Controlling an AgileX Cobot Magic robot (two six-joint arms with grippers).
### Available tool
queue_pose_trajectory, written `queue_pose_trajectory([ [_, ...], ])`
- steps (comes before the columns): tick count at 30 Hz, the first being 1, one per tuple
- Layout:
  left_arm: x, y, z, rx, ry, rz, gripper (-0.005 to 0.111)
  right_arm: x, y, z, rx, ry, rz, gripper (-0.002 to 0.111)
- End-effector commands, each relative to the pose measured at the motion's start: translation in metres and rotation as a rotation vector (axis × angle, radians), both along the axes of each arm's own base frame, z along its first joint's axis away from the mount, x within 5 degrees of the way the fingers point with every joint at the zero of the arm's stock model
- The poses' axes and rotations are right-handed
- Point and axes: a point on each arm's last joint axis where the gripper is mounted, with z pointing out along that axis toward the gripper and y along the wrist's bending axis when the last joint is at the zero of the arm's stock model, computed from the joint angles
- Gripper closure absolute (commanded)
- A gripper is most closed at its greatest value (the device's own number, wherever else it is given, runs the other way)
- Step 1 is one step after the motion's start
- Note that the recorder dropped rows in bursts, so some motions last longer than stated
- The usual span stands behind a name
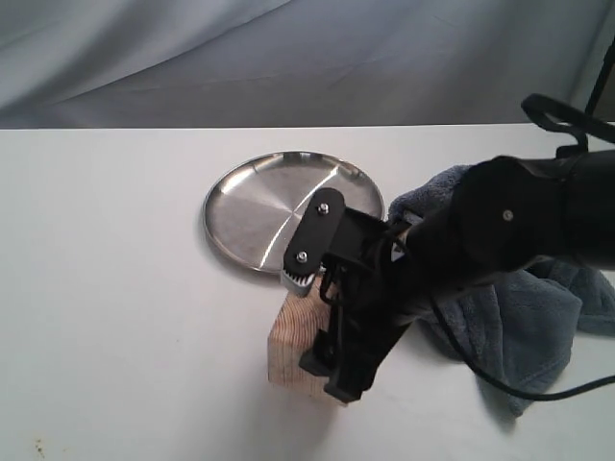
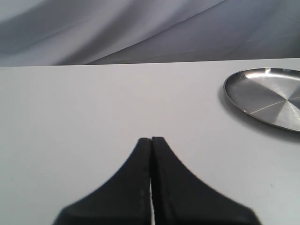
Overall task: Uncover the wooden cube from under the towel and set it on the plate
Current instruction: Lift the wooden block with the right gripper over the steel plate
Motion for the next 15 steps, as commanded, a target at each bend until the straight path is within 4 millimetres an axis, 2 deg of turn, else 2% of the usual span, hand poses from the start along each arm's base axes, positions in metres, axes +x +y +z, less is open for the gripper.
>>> queue_pose_trajectory([
  [1, 0.000, 0.000, 0.003, -0.005, -0.018, 0.004, 0.107, 0.015, 0.013, 0.033, 0.088, -0.091, -0.011, 0.108],
  [5, 0.000, 0.000, 0.003, -0.005, -0.018, 0.004, 0.107, 0.028, 0.023, 0.062, 0.155, -0.173, -0.014, 0.108],
  [10, 0.000, 0.000, 0.003, -0.005, -0.018, 0.004, 0.107, 0.046, 0.029, 0.097, 0.289, -0.393, -0.083, 0.108],
  [12, 0.000, 0.000, 0.003, -0.005, -0.018, 0.004, 0.107, 0.052, 0.029, 0.105, 0.339, -0.476, -0.123, 0.108],
  [15, 0.000, 0.000, 0.003, -0.005, -0.018, 0.004, 0.107, 0.060, 0.030, 0.104, 0.365, -0.535, -0.157, 0.108],
])
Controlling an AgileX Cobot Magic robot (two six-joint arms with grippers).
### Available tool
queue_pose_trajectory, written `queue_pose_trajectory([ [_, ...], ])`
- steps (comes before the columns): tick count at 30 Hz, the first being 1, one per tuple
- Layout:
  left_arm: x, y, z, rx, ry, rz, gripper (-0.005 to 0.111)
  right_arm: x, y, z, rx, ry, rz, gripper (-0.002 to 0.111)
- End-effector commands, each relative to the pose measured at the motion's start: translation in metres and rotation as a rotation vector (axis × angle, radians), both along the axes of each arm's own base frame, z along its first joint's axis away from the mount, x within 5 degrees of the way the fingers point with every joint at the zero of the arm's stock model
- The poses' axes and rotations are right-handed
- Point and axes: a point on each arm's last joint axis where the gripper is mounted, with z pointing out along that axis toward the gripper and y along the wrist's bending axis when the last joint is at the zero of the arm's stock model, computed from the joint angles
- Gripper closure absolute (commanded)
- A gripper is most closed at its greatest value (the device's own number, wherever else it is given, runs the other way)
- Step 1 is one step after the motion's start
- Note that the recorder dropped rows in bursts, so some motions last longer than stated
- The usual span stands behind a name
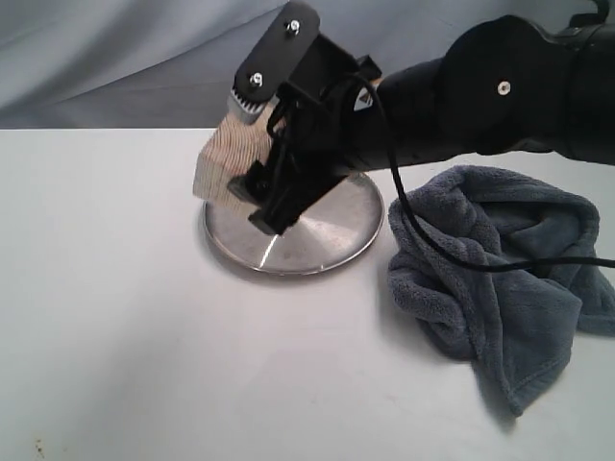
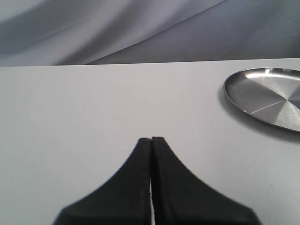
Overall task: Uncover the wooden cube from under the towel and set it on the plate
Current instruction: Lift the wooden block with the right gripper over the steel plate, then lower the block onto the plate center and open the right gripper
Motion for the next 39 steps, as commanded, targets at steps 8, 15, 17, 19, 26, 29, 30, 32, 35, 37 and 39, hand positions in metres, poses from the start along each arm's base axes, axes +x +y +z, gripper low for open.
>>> queue_pose_trajectory([
  [8, 0.000, 0.000, 0.003, -0.005, -0.018, 0.004, 0.107, 0.017, 0.003, 0.008, 0.094, -0.141, -0.082, 0.108],
  [15, 0.000, 0.000, 0.003, -0.005, -0.018, 0.004, 0.107, 0.023, 0.000, 0.014, 0.136, -0.206, -0.121, 0.108],
  [17, 0.000, 0.000, 0.003, -0.005, -0.018, 0.004, 0.107, 0.029, -0.004, 0.013, 0.149, -0.210, -0.153, 0.108],
  [19, 0.000, 0.000, 0.003, -0.005, -0.018, 0.004, 0.107, 0.038, -0.013, 0.009, 0.189, -0.175, -0.220, 0.108],
  [26, 0.000, 0.000, 0.003, -0.005, -0.018, 0.004, 0.107, 0.062, -0.019, -0.024, 0.189, -0.114, -0.317, 0.108],
  [29, 0.000, 0.000, 0.003, -0.005, -0.018, 0.004, 0.107, 0.070, -0.016, -0.043, 0.168, -0.109, -0.335, 0.108],
  [30, 0.000, 0.000, 0.003, -0.005, -0.018, 0.004, 0.107, 0.073, -0.015, -0.051, 0.163, -0.105, -0.343, 0.108],
  [32, 0.000, 0.000, 0.003, -0.005, -0.018, 0.004, 0.107, 0.078, -0.014, -0.063, 0.161, -0.103, -0.363, 0.108],
  [35, 0.000, 0.000, 0.003, -0.005, -0.018, 0.004, 0.107, 0.084, -0.013, -0.077, 0.167, -0.118, -0.394, 0.108],
  [37, 0.000, 0.000, 0.003, -0.005, -0.018, 0.004, 0.107, 0.087, -0.012, -0.085, 0.191, -0.119, -0.413, 0.108],
  [39, 0.000, 0.000, 0.003, -0.005, -0.018, 0.004, 0.107, 0.090, -0.009, -0.093, 0.228, -0.111, -0.423, 0.108],
])
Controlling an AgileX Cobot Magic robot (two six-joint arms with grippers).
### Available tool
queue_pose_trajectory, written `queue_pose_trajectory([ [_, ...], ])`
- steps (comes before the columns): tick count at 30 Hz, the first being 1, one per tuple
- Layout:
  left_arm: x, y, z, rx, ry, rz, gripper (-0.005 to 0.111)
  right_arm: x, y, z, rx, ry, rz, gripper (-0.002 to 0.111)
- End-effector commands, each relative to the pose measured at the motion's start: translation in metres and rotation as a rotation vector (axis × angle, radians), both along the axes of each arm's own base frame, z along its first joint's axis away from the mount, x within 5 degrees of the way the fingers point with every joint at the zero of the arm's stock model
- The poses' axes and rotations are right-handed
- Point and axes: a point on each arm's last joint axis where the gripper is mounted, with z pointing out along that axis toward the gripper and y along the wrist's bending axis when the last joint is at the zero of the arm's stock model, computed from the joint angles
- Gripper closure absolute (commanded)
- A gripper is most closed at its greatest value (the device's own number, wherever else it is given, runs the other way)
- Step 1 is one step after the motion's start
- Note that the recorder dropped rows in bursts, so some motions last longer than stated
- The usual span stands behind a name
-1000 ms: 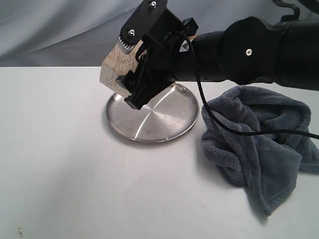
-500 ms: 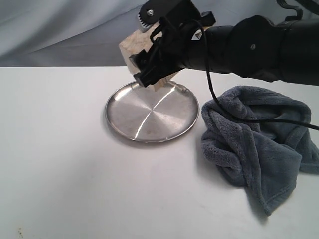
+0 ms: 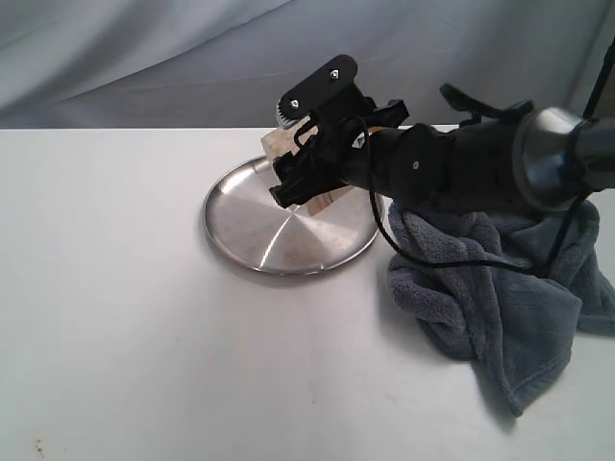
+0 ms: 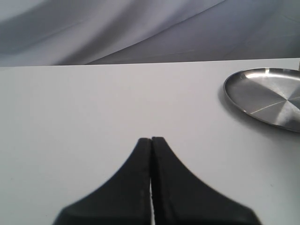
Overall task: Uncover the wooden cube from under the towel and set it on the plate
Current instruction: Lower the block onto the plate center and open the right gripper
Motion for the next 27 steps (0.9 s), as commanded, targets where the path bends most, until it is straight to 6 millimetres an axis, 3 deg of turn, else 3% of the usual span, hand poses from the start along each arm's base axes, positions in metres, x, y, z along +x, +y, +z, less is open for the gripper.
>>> queue_pose_trajectory([
  [1, 0.000, 0.000, 0.003, -0.005, -0.018, 0.004, 0.107, 0.010, 0.002, -0.004, 0.100, -0.076, -0.054, 0.108],
  [17, 0.000, 0.000, 0.003, -0.005, -0.018, 0.004, 0.107, 0.018, 0.012, -0.062, 0.160, -0.062, -0.023, 0.108],
  [27, 0.000, 0.000, 0.003, -0.005, -0.018, 0.004, 0.107, 0.020, 0.012, -0.074, 0.226, -0.052, -0.056, 0.108],
])
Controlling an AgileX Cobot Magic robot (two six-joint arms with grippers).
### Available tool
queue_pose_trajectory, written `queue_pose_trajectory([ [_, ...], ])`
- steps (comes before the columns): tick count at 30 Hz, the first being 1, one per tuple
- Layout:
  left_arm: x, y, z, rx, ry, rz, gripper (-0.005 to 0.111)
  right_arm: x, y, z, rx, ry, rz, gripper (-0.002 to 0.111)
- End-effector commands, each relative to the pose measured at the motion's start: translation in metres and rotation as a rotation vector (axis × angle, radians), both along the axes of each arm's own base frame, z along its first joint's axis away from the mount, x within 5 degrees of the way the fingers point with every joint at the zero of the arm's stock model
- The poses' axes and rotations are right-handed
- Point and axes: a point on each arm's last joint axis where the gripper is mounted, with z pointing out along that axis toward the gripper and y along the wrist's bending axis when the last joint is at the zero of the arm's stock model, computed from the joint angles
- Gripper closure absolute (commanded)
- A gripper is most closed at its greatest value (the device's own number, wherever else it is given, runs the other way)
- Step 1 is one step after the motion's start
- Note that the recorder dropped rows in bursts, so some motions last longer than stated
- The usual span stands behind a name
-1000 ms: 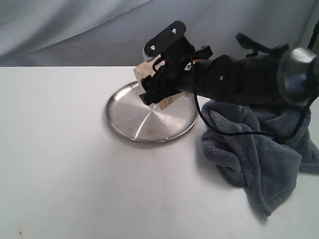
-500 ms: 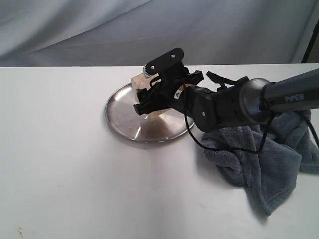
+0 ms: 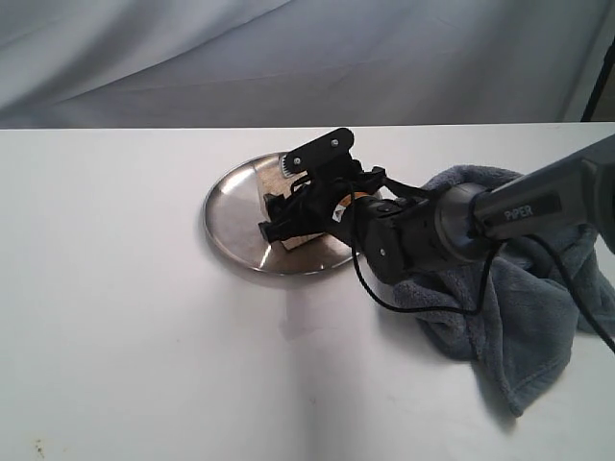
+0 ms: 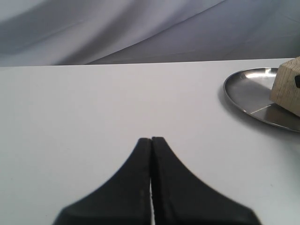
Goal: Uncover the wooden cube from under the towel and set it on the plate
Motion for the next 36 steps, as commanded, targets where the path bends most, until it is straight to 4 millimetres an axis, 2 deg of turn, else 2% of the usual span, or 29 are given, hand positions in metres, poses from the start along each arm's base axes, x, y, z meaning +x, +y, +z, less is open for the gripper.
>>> queue_pose_trajectory([
  [1, 0.000, 0.000, 0.003, -0.005, -0.018, 0.004, 0.107, 0.005, 0.000, 0.013, 0.052, -0.072, -0.011, 0.105],
  [2, 0.000, 0.000, 0.003, -0.005, -0.018, 0.004, 0.107, 0.005, 0.000, 0.013, 0.067, -0.060, -0.018, 0.101],
  [4, 0.000, 0.000, 0.003, -0.005, -0.018, 0.004, 0.107, 0.005, 0.000, 0.013, 0.085, -0.043, -0.026, 0.086],
  [6, 0.000, 0.000, 0.003, -0.005, -0.018, 0.004, 0.107, 0.005, 0.000, 0.014, 0.092, -0.053, -0.029, 0.067],
  [7, 0.000, 0.000, 0.003, -0.005, -0.018, 0.004, 0.107, 0.006, -0.001, 0.015, 0.103, -0.064, -0.038, 0.052],
  [9, 0.000, 0.000, 0.003, -0.005, -0.018, 0.004, 0.107, 0.010, -0.007, 0.020, 0.190, -0.087, -0.150, 0.014],
  [10, 0.000, 0.000, 0.003, -0.005, -0.018, 0.004, 0.107, 0.012, -0.010, 0.021, 0.222, -0.096, -0.195, 0.003],
  [13, 0.000, 0.000, 0.003, -0.005, -0.018, 0.004, 0.107, 0.012, -0.010, 0.022, 0.220, -0.091, -0.195, 0.003],
  [17, 0.000, 0.000, 0.003, -0.005, -0.018, 0.004, 0.107, 0.009, -0.004, 0.021, 0.164, -0.107, -0.101, 0.003],
  [19, 0.000, 0.000, 0.003, -0.005, -0.018, 0.004, 0.107, 0.008, -0.001, 0.029, 0.188, -0.150, -0.097, 0.003],
  [26, 0.000, 0.000, 0.003, -0.005, -0.018, 0.004, 0.107, -0.002, 0.002, 0.096, 0.215, -0.294, -0.007, 0.003],
  [33, 0.000, 0.000, 0.003, -0.005, -0.018, 0.004, 0.107, -0.029, -0.009, 0.168, -0.030, -0.337, 0.134, 0.003],
  [36, 0.000, 0.000, 0.003, -0.005, -0.018, 0.004, 0.107, -0.043, -0.018, 0.193, -0.076, -0.322, 0.154, 0.003],
])
